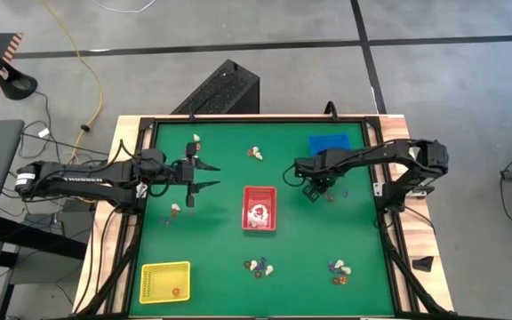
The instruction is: Sort Halloween decoration
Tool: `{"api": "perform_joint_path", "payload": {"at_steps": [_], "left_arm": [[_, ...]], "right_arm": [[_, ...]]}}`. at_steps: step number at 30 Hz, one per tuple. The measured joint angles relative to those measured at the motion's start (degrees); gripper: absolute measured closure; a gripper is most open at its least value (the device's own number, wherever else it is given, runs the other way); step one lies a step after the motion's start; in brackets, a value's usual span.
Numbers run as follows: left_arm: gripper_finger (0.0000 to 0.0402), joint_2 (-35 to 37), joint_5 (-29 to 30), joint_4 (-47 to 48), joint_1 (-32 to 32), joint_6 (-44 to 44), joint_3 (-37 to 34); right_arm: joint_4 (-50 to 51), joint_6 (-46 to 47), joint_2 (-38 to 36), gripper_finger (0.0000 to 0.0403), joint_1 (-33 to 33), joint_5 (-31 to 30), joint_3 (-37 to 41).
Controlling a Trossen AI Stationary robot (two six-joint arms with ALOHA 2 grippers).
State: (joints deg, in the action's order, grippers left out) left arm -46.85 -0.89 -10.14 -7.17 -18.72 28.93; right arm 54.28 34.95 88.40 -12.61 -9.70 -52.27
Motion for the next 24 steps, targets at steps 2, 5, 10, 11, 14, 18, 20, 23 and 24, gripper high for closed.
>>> {"api": "perform_joint_path", "payload": {"at_steps": [2, 5, 10, 11, 14, 18, 20, 23, 24], "left_arm": [[0.0249, 0.0, 0.0, 0.23, 0.01, 0.18, 0.0], [0.0249, 0.0, -0.01, 0.34, 0.01, 0.55, 0.0], [0.0249, 0.0, 0.0, 0.49, 0.01, 0.79, 0.0], [0.0249, 0.0, -0.02, 0.49, 0.01, 0.89, 0.0], [0.0249, 0.0, 0.05, 0.5, 0.0, 0.95, 0.0], [0.0249, 0.2, 1.44, 1.72, 0.01, 0.26, 0.02], [0.0249, 1.08, 1.69, 3.42, -0.01, -0.26, 0.02], [0.0249, 3.35, 1.71, 5.58, -0.01, -0.45, 0.02], [0.0249, 4.33, 1.7, 6.31, -0.01, -0.4, 0.02]], "right_arm": [[-0.48, -0.69, 0.0, 0.0225, -0.58, 0.64, 0.37], [-3.1, -1.21, 0.0, 0.0226, -1.49, 1.8, 2.01], [-9.25, -2.78, -0.23, 0.0232, -3.56, 5.45, 6.61], [-9.99, -2.88, -0.32, 0.0233, -3.84, 5.59, 7.26], [-10.52, -2.99, -0.28, 0.024, -3.99, 5.67, 8.25], [-10.44, -3.07, -0.73, 0.0264, -3.16, 5.41, 8.28], [-10.46, -3.09, -1.21, 0.0278, -2.6, 5.23, 8.31], [-10.75, -3.1, -2.53, 0.0293, -1.67, 5.05, 8.35], [-10.93, -3.12, -3.01, 0.0295, -1.32, 5.0, 8.41]]}}
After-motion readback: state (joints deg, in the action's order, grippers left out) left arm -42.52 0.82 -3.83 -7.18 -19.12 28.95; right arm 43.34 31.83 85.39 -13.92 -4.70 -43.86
